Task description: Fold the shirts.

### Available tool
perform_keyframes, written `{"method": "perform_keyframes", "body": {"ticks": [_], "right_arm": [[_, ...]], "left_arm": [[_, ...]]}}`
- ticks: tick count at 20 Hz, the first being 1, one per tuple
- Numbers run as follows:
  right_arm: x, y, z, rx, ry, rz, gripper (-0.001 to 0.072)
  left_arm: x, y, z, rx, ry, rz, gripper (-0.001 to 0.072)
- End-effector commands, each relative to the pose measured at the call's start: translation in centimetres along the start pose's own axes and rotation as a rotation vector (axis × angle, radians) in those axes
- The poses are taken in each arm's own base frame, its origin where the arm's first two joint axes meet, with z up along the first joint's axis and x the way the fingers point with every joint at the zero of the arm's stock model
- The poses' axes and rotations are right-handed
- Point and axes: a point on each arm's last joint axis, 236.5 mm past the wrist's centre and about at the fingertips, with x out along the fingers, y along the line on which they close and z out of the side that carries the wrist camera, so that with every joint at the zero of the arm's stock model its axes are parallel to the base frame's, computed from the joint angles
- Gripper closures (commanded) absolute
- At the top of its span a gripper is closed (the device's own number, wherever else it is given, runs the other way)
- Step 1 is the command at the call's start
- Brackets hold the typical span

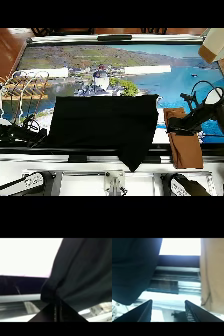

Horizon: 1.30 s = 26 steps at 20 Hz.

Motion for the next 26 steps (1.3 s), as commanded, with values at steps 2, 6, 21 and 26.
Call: {"method": "perform_keyframes", "body": {"ticks": [2,6,21,26], "right_arm": [[4.1,2.0,-1.7,-0.023,0.038,0.033,0.0186],[9.8,4.3,-4.8,0.091,-0.032,0.173,0.0186],[15.3,7.4,-2.0,0.202,-0.047,0.389,0.0560],[7.2,9.3,5.4,-0.094,-0.297,0.380,0.0636]], "left_arm": [[0.1,-0.3,0.5,0.001,-0.025,-0.013,0.0672],[0.1,-0.4,0.2,0.010,-0.013,-0.019,0.0671],[-0.1,-1.2,0.3,0.022,-0.017,-0.048,0.0671],[-5.0,-4.5,5.0,0.169,-0.150,-0.097,0.0672]]}}
